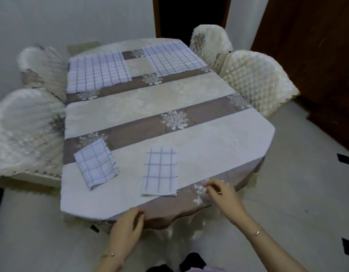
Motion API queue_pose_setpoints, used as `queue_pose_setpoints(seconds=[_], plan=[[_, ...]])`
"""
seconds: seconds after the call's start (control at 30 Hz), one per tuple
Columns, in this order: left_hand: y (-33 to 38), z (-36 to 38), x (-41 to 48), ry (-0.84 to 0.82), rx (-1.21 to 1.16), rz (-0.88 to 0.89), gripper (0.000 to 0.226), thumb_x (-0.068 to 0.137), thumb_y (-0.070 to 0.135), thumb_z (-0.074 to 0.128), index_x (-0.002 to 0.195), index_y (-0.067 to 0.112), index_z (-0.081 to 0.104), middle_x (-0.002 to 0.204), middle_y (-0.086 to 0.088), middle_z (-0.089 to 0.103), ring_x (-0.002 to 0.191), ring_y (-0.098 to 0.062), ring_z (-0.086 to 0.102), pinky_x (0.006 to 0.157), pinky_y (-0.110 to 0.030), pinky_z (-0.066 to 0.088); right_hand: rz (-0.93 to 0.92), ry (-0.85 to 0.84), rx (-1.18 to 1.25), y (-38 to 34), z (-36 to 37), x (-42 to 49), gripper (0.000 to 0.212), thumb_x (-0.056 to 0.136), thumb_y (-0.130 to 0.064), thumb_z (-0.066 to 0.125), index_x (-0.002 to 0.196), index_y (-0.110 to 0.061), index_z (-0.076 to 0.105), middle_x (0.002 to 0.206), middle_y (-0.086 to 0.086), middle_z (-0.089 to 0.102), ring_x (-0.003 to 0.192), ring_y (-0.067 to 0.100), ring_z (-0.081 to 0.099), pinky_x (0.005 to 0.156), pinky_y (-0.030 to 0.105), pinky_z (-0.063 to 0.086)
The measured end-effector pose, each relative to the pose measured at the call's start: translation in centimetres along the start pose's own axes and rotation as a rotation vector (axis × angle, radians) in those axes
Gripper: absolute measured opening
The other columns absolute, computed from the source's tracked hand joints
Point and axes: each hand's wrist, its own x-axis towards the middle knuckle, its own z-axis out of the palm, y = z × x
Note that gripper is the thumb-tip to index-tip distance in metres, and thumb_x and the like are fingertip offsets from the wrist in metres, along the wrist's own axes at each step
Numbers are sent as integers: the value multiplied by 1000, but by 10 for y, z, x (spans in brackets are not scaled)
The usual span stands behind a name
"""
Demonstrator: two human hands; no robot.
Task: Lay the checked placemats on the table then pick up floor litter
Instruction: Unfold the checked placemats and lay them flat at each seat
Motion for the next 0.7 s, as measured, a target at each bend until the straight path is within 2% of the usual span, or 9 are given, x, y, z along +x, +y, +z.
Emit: queue_pose_setpoints(seconds=[0.07,0.17,0.23,0.3,0.4,0.53,0.57,0.63,0.7], plan=[[-2,-4,9,142,113,-4,21,85,14,57,105,14,65,102,-4,67,94,-24,63,82,-35,50,-78,-70,-60,-19,7,22,19,93,-20,50,105,-25,63,96,-10,65,87,7,61,80,24,51],[-7,-4,19,107,304,-74,45,88,23,56,132,12,51,135,-10,54,125,-28,49,105,-39,37,-178,-165,-172,-39,27,48,28,90,-18,50,117,-21,59,111,-4,61,94,12,56,91,29,47],[-19,1,19,28,369,-143,57,92,45,34,142,18,37,151,-6,34,141,-25,30,115,-39,20,-244,-207,-246,-49,44,58,35,89,-17,50,123,-19,57,121,0,58,107,16,53,93,29,42],[-29,8,17,0,402,-149,85,82,68,0,145,21,33,155,-2,26,144,-24,21,116,-40,10,-341,-224,-320,-54,61,63,37,89,-20,51,125,-19,56,127,0,55,117,20,48,95,28,38],[-34,13,16,-32,397,-148,115,59,76,-32,148,26,20,158,3,12,147,-20,6,115,-34,-3,-501,-239,-422,-57,85,62,37,89,-30,53,124,-21,55,128,-4,53,119,18,45,95,28,38],[-34,9,16,-43,385,-183,115,52,75,-37,149,31,5,151,16,-12,144,-9,-8,114,-29,-12,-616,-230,-567,-46,111,58,37,84,-40,55,116,-22,58,123,-3,55,111,21,50,91,32,43],[-36,10,17,-36,425,-176,108,59,74,-33,149,31,10,151,15,-7,145,-11,1,114,-28,-12,-644,-195,-598,-42,115,57,35,82,-41,54,111,-22,60,119,-3,57,108,22,52,87,33,45],[-34,7,15,-72,484,-191,85,83,66,-13,142,29,36,152,9,25,139,-16,31,112,-26,-8,-695,-105,-642,-34,120,56,29,80,-43,52,97,-23,63,109,-4,61,97,20,57,79,32,48],[-32,4,14,-146,404,-238,72,91,60,-2,138,29,43,148,8,36,137,-17,31,109,-24,-12,-720,-30,-636,-30,123,55,22,79,-43,53,85,-24,63,98,-7,64,86,18,60,70,29,50]])
